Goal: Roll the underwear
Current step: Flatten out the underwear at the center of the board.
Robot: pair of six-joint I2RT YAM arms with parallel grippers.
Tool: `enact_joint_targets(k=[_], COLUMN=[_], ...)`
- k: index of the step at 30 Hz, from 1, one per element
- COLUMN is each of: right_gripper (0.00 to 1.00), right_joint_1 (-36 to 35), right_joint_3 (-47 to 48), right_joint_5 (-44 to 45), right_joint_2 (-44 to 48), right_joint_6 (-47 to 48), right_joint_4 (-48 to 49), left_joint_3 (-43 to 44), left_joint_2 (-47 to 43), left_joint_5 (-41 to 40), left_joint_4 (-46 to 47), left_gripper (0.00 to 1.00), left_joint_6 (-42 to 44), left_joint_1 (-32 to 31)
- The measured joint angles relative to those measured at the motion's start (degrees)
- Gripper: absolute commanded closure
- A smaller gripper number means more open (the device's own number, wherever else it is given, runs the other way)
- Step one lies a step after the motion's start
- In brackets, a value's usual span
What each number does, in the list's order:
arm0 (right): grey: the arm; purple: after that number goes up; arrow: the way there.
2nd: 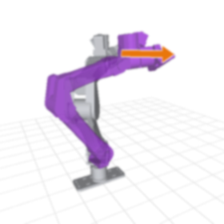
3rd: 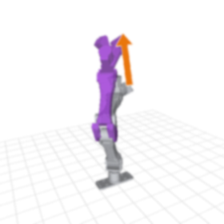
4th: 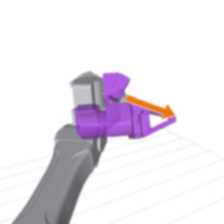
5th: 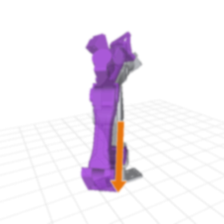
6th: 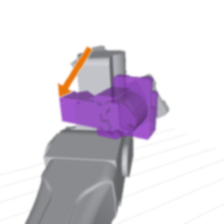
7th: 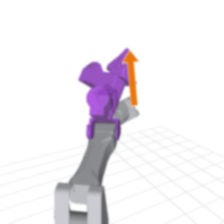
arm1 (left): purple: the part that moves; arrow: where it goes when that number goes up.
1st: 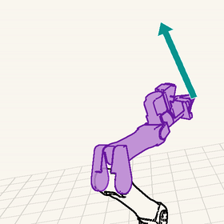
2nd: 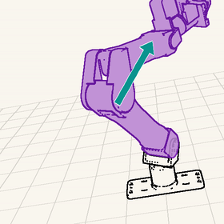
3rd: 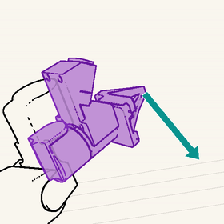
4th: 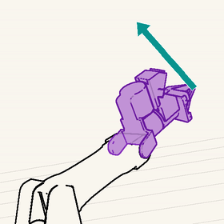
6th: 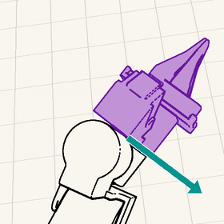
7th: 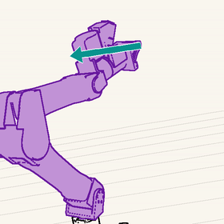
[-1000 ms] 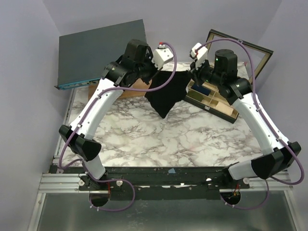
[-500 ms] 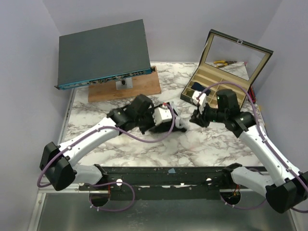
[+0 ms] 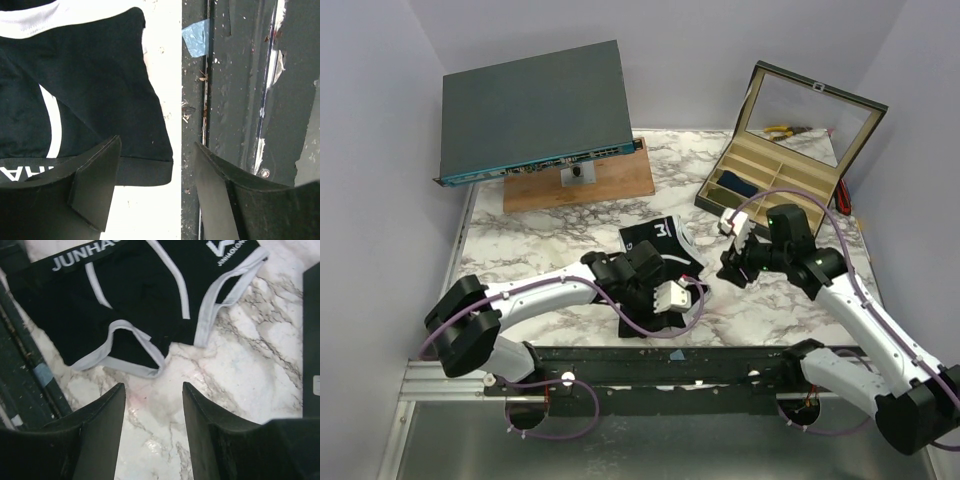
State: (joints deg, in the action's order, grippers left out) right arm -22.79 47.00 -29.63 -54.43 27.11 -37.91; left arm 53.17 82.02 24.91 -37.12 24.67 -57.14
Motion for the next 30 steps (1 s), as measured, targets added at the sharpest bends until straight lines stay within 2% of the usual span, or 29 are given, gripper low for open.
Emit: enact_joint_targets(k=[5, 8, 13, 18, 24, 30], right_gripper=[0.47, 0.47, 0.47, 0.46, 0.47, 0.51], right_joint_1=[0.0, 0.02, 0.02, -0.15, -0.66, -1.03], right_joint_3=[-0.61, -0.52, 0.98, 7.08, 14.62, 16.06], right_joint_5=[3.89, 3.98, 2.97, 2.1, 3.17, 6.75], right_joint_2=[-5.35, -10.32, -19.98, -30.34, -42.77, -50.16], right_joint_6=[-4.35, -5.7, -6.25, -6.69, -6.95, -7.5], right_joint_4=[7.3, 10.25, 12.11, 14.53, 18.32, 19.87], left_joint_3=[-2.43, -4.98, -5.84, -5.84, -5.97, -6.49], left_joint_2=[-4.68, -11.02, -18.8, -20.85, -21.66, -23.1], left_joint_5=[0.22, -0.13, -0.83, -1.22, -1.36, -2.12], left_joint_4=[-1.25, -1.25, 0.61, 3.98, 6.21, 7.58], left_gripper=[0.31, 0.28, 0.26, 0.25, 0.25, 0.25], left_joint_6=[0.92, 1.03, 1.11, 1.51, 1.44, 1.05], left_joint_1=[0.13, 1.73, 9.2, 14.67, 15.21, 15.32])
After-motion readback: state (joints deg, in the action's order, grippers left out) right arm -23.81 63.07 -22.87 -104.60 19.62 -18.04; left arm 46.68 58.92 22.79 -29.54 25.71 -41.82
